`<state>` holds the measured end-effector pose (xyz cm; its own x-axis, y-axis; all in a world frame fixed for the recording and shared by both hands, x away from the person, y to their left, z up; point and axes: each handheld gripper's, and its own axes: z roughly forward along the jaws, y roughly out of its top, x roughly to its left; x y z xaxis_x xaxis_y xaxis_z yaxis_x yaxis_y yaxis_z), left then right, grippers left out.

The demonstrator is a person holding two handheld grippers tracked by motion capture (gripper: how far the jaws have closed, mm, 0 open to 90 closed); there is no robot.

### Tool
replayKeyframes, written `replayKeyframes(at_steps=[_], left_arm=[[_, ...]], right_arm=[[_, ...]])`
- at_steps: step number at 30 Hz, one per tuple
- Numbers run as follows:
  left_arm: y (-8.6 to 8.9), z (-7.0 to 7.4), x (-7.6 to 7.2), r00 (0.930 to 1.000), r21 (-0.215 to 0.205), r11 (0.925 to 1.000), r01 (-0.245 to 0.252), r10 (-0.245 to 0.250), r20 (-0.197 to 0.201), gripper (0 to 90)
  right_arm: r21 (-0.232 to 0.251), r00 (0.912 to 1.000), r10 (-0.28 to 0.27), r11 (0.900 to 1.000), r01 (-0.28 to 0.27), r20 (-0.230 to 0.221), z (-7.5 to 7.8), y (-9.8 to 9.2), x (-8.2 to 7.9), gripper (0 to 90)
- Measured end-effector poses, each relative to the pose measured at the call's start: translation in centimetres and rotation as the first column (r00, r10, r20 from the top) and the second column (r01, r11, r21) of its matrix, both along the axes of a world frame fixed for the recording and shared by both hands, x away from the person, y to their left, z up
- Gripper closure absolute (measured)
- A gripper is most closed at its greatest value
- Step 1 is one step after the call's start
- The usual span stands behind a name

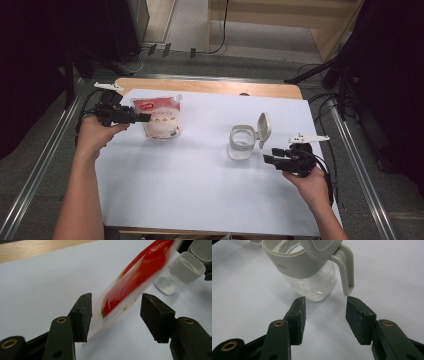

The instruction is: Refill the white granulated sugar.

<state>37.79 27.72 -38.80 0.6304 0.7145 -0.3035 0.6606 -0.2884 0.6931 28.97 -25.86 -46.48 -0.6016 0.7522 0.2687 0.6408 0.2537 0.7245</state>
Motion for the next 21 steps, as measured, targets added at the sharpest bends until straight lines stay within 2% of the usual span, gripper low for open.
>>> replayKeyframes(at_steps=[4,8,11,14,21], left_arm=[[-0.4,-0.2,0.5,0.9999,-0.014,0.9998,0.013,-0.013,-0.005,49.3],[-1.2,-0.2,0.6,0.9994,0.001,0.9994,0.035,-0.035,0.005,56.7],[-1.3,-0.2,0.5,0.9994,0.004,0.9996,0.029,-0.029,0.018,61.4],[-1.6,-0.1,0.3,0.9975,0.025,0.9984,0.051,-0.052,0.047,68.9],[-2.3,0.0,0.2,0.9973,0.014,0.9974,0.071,-0.071,0.015,86.5]], right_arm=[[0.0,1.0,-0.005,1.0,0.005,-0.007,-0.1,-0.2,-0.1,51.2],[0.001,0.9999,-0.011,1.0,0.011,-0.002,-0.1,-0.3,-0.2,51.2],[0.001,1.0,-0.01,1.0,0.01,0.0,-0.1,-0.2,-0.2,51.2],[0.0,1.0,-0.005,1.0,0.005,-0.002,-0.1,-0.1,-0.2,51.2],[-0.002,1.0,0.007,1.0,-0.007,0.003,-0.1,0.3,-0.3,51.1]])
